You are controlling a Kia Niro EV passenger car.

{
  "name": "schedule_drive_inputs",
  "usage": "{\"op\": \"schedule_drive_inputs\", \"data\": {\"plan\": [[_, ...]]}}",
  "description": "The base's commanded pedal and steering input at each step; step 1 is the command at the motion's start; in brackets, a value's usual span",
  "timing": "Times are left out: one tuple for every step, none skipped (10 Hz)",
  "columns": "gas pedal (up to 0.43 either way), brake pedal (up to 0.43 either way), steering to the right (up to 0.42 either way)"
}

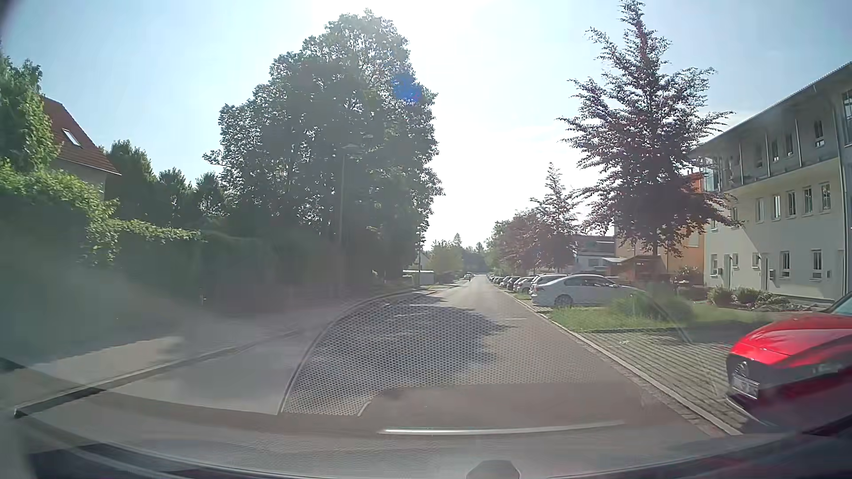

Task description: Follow the waypoints while adhering to traffic rules and regulations

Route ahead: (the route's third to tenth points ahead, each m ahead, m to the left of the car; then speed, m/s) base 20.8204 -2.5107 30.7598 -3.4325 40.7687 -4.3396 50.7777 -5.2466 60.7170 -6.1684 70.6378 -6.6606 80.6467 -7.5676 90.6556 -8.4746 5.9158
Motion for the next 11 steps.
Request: {"op": "schedule_drive_inputs", "data": {"plan": [[0.110,0.000,0.061],[0.110,0.000,0.060],[0.110,0.000,0.058],[0.110,0.000,0.056],[0.110,0.000,0.053],[0.110,0.000,0.049],[0.110,0.000,0.044],[0.110,0.000,0.040],[0.110,0.000,0.034],[0.110,0.000,0.026],[0.110,0.000,0.021]]}}
